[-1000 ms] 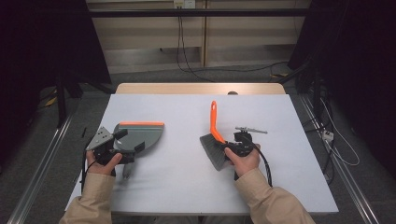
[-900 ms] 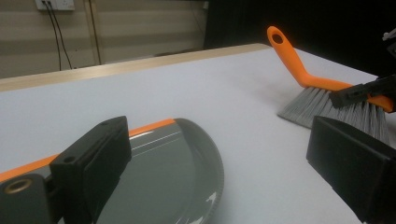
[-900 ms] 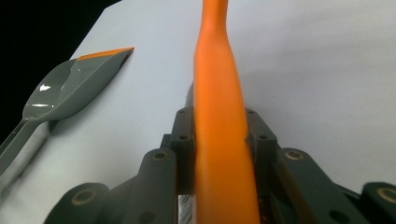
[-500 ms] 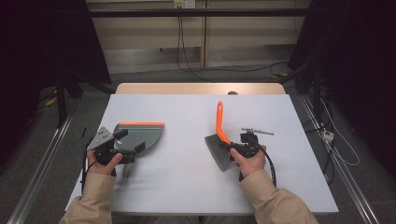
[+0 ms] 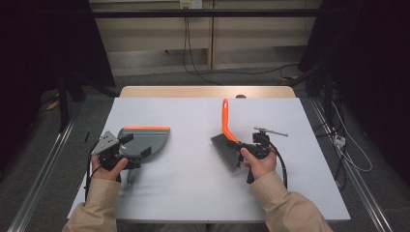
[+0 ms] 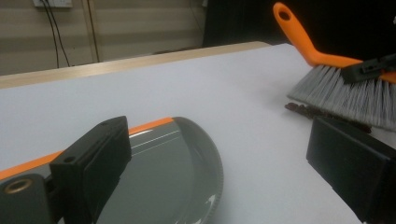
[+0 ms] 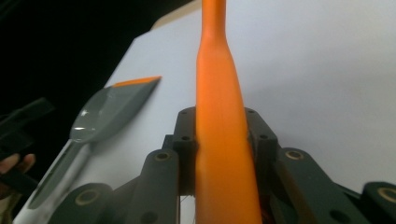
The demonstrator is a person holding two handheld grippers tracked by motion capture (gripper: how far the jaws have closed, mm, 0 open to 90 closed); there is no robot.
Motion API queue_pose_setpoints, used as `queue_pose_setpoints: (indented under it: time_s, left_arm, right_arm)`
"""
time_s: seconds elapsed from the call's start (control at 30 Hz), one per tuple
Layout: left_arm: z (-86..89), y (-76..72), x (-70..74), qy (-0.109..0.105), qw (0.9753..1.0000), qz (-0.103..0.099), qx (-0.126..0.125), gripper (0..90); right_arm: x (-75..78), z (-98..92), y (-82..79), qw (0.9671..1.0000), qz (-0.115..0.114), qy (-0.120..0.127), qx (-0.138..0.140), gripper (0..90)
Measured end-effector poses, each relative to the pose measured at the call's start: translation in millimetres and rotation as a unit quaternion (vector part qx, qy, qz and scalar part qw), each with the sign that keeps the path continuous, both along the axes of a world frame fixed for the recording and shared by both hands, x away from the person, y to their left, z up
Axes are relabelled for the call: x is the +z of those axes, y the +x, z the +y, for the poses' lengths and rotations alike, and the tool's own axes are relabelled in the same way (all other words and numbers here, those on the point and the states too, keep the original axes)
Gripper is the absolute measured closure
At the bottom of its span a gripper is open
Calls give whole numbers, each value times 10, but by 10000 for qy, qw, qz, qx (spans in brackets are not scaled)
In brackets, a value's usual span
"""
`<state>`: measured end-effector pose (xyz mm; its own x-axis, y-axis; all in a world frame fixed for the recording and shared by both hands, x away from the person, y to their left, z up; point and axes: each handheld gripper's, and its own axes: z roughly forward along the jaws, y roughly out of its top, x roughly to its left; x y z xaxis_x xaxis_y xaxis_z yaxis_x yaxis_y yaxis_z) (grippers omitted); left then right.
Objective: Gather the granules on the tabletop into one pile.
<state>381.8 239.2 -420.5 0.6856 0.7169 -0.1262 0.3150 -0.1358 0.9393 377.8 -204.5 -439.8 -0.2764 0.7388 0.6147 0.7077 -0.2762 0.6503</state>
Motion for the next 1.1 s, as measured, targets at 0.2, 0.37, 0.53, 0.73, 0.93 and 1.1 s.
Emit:
queue_pose_setpoints:
  time_s: [0.2, 0.37, 0.53, 0.73, 0.93, 1.1]
  left_arm:
    - [10, 3, 0, -27, 10000, 10, 20, 63]
    - [22, 8, 0, -20, 10000, 7, 30, 62]
    - [27, 9, 0, -17, 10000, 17, 31, 63]
    - [29, 16, -7, -38, 10000, 34, 34, 62]
    - [28, 22, -12, -35, 10000, 40, 32, 63]
    - [33, 22, -14, -28, 10000, 53, 37, 62]
  right_arm:
    - [194, -76, 187, 9969, -637, -187, 431, 712]
    - [289, -128, 387, 9758, -1465, -1164, 1131, 712]
    - [206, -130, 530, 9521, -1852, -1813, 1622, 712]
    - [59, -149, 647, 9447, -1942, -2000, 1724, 712]
    - [24, -115, 708, 9315, -2084, -2225, 1983, 712]
    - [-16, -150, 758, 9247, -2178, -2273, 2141, 712]
